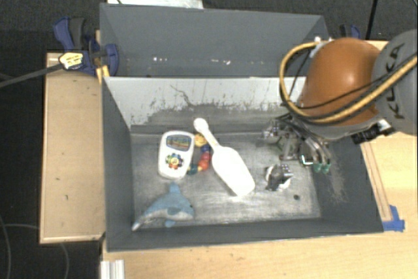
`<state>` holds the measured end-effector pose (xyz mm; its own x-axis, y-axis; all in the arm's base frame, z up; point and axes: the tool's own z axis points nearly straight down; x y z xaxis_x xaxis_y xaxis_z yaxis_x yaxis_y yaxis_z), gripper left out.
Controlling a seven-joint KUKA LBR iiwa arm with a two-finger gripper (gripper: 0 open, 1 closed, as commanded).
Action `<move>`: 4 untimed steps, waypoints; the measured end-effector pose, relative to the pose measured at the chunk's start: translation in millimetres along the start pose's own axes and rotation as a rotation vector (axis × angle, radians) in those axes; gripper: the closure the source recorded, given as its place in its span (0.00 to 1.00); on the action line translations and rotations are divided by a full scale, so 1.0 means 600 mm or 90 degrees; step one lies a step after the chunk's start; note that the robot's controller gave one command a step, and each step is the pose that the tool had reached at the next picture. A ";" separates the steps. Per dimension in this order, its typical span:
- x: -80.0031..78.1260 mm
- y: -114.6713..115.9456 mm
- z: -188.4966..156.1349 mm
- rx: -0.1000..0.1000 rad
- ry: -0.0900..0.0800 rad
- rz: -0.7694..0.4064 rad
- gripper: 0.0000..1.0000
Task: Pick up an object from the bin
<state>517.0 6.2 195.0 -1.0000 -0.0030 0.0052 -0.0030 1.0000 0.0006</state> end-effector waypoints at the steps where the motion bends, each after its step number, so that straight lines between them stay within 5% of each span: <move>1: -0.003 0.000 -0.007 0.000 -0.005 0.000 0.00; 2: -0.015 -0.065 0.097 0.001 -0.009 -0.040 0.00; 3: 0.001 -0.125 0.115 -0.001 0.000 -0.104 0.00; 4: -0.002 -0.153 0.113 0.001 -0.006 -0.072 0.00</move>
Offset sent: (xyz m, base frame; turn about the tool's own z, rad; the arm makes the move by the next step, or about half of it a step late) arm 0.0122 -0.0795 -0.1250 -0.1226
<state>518.0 -85.5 126.9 -0.9933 -0.1154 -0.0046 -0.1154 0.9933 -0.0005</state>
